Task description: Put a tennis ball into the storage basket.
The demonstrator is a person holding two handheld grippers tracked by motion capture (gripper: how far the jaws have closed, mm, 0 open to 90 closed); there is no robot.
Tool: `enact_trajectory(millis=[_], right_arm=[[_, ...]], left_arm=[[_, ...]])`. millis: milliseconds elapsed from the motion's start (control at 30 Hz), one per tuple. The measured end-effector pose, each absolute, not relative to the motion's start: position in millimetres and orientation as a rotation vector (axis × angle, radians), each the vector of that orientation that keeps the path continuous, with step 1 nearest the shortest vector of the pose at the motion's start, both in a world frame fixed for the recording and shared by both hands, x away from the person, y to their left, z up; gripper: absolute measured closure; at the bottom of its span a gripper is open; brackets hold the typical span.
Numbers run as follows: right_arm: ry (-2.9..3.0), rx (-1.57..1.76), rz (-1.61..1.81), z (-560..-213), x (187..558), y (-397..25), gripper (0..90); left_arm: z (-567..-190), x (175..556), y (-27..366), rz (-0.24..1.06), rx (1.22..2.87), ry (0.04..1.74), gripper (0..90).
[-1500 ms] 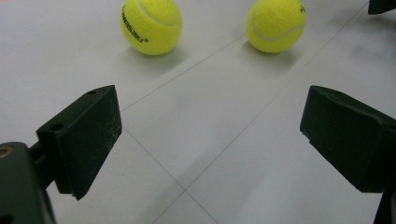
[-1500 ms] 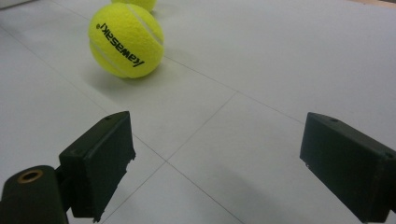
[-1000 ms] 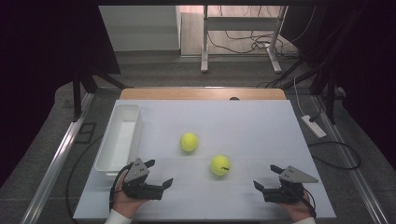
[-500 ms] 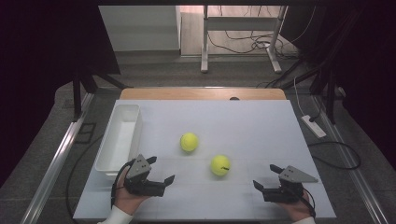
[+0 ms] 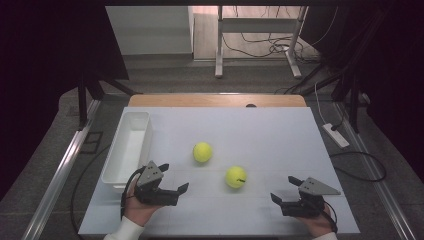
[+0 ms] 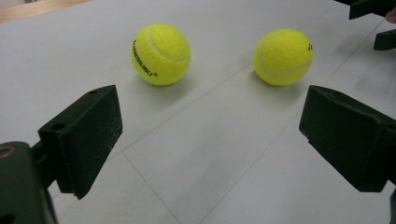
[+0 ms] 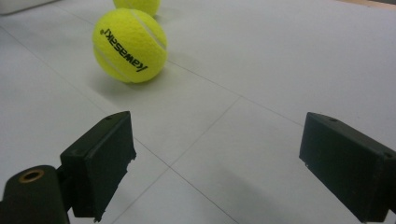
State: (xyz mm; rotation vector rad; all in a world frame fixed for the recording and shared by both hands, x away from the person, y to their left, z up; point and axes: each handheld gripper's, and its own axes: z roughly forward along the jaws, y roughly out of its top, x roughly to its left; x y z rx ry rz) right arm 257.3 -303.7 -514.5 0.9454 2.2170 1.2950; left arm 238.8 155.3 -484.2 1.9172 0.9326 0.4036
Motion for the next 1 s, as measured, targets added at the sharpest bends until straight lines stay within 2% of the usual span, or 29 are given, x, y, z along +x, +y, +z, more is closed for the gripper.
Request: enact_trajectory(millis=[1000], right_arm=[[2.219,0.939,1.277,-515,258,-304,10.2]], left_arm=[[-482,261,145,0.377,1.929,0.949,7.2]])
